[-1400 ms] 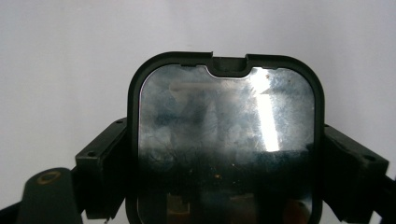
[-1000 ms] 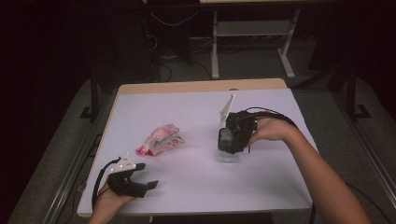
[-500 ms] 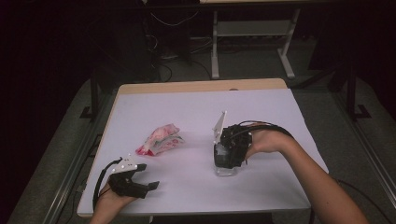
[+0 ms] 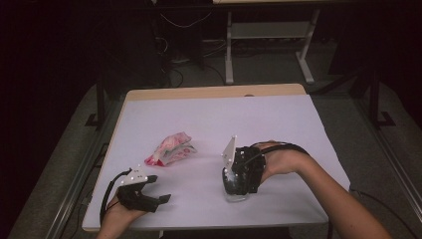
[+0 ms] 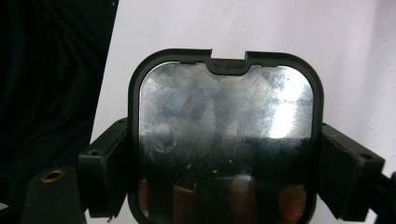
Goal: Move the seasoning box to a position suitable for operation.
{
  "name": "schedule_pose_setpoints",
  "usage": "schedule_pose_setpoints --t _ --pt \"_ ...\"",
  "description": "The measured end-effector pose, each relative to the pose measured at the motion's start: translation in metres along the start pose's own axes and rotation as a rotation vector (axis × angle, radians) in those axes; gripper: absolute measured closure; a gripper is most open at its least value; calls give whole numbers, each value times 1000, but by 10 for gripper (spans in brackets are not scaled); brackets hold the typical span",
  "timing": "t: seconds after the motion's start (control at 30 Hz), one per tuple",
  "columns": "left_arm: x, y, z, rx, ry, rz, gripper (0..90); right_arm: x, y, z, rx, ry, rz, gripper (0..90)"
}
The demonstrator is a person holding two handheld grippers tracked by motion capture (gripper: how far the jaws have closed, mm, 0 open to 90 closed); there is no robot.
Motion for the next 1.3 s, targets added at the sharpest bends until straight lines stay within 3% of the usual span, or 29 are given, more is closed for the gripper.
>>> schedule_pose_setpoints --t 0.17,0.33,0.47,0.53,0.57,0.67,0.73,0.87,1.0,1.1,1.13,1.17,1.2,1.27,1.3 --pt "1 0 -2 -2 -4 -1 128 1 1 2 -20 9 8 165" --pt "0 1 -2 -5 3 5 128 -6 1 1 -11 62 -50 134" --pt "1 1 -3 -4 12 2 127 -11 -3 2 4 100 -140 107" --pt "1 1 -3 -6 12 -3 127 -13 -4 2 -6 108 -146 97" --pt "1 1 -3 -5 18 -9 127 -16 -7 3 -1 120 -197 95" --pt "1 1 -4 -2 16 -14 126 -21 -13 5 -21 139 -230 79" --pt "2 1 -5 -3 20 -14 126 -25 -20 7 -28 150 -281 79" --pt "4 0 -7 5 39 -26 126 -38 -36 10 -72 181 -363 72" --pt "5 -1 -8 3 38 -33 128 -62 -49 16 -143 245 -469 84" --pt "8 -1 -9 -2 47 -27 133 -81 -54 24 -160 322 -572 141" --pt "8 -1 -9 -2 47 -27 133 -81 -54 24 -160 322 -572 141" --pt "9 -1 -10 -1 43 -25 131 -95 -54 30 -183 369 -638 220" --pt "9 -1 -10 -2 42 -27 130 -99 -53 32 -191 384 -664 247" --pt "10 -2 -11 2 37 -29 128 -105 -51 33 -209 401 -680 257" --pt "11 -2 -12 5 45 -26 128 -117 -48 39 -275 438 -721 383"
Point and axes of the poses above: each handheld gripper's, and its own axes: y roughly forward along the jaws, x roughly out of its top, z roughly to its left, the point moved 4 cm from there along y, roughly forward along the jaws, and after that the axes turned 12 degrees about x, right-handed, at the moved point
